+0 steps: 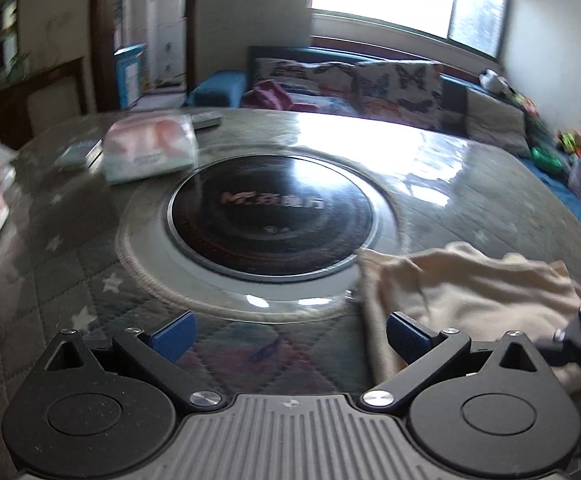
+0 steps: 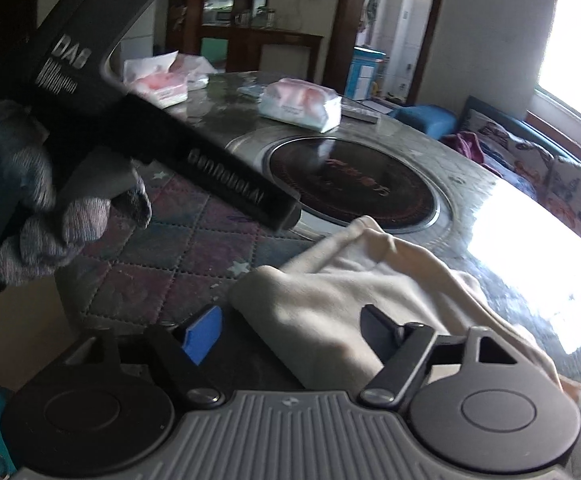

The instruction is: Fold clothes

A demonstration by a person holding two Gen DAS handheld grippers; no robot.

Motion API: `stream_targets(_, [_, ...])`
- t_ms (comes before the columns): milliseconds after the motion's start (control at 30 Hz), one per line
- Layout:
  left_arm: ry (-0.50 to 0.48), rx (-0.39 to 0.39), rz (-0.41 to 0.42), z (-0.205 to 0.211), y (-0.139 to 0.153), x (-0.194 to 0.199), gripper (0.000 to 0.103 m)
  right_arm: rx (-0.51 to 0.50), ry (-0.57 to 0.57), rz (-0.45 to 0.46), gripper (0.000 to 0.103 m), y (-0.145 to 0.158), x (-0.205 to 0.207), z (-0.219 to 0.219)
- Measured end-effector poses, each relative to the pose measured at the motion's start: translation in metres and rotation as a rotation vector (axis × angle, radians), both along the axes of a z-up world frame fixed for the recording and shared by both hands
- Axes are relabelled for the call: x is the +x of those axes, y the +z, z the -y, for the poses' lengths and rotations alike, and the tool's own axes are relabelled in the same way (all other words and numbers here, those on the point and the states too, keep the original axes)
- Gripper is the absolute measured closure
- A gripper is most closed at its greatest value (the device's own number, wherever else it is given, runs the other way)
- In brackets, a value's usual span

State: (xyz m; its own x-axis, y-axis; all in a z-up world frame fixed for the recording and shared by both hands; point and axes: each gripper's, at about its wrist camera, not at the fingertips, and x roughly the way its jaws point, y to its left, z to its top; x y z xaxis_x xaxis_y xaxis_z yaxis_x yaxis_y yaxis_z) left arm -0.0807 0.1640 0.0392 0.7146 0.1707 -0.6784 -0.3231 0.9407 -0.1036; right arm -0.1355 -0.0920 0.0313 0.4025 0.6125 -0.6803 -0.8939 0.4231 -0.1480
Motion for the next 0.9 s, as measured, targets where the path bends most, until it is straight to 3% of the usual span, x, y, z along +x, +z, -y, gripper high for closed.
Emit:
stream_targets(33, [0.008,-0.033,-0.003,-0.005,-0.001,0.000,0.001,-0.012,0.011,0.012,0.031,-0.002,0.000,-0.003])
stream_targets(167, [0.010,-0.132,-0.004,-0.012,-0.003,0.001,0.003,-0.079,0.053,0.062,0.054,-0.010,-0.003,-0.014])
stream_targets(300, [0.010,-0.229,0.000,-0.011,-0.006,0.005,0.003,-0.063,0.064,0.073,0.080,-0.008,-0.002,-0.012])
stream_targets(367, [0.017,-0.294,0.000,-0.012,-0.008,0.009,0.003,-0.019,0.047,0.033,0.086,-0.001,0.005,-0.007])
stream_targets(600, [0.036,-0.539,-0.008,-0.013,-0.015,0.024,0.003,0.111,0.000,-0.053,0.090,0.022,0.025,0.016])
stream_targets(733, [0.032,-0.623,-0.019,-0.010,-0.023,0.032,0.009,0.147,0.000,-0.061,0.091,0.028,0.028,0.026])
stream_targets(833, [0.028,-0.686,-0.028,-0.008,-0.028,0.039,0.025,0.159,0.006,-0.067,0.092,0.030,0.028,0.032])
stream_targets(900, [0.026,-0.728,-0.034,-0.007,-0.031,0.043,0.045,0.165,0.018,-0.074,0.092,0.030,0.028,0.033])
